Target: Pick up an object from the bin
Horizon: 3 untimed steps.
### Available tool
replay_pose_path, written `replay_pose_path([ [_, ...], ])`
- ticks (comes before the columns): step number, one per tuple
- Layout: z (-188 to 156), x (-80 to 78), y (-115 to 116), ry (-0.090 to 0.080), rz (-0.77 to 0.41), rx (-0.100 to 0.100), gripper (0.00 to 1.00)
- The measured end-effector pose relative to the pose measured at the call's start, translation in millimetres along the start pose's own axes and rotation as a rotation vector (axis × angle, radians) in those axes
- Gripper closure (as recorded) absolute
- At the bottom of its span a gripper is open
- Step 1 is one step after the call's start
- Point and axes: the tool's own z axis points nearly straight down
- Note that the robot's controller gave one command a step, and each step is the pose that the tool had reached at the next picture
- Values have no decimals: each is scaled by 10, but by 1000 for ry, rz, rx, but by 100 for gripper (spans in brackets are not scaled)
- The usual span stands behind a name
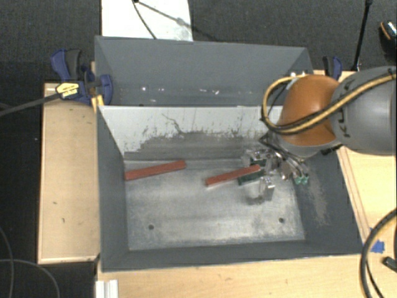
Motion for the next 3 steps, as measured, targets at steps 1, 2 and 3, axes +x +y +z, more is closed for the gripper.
replay_pose_path([
  [1, 84, -95, 465, 2, -41, -3, 0],
  [2, 85, -88, 434, 3, -39, -1, 100],
  [3, -1383, 50, 628, -7, -212, 1, 100],
])
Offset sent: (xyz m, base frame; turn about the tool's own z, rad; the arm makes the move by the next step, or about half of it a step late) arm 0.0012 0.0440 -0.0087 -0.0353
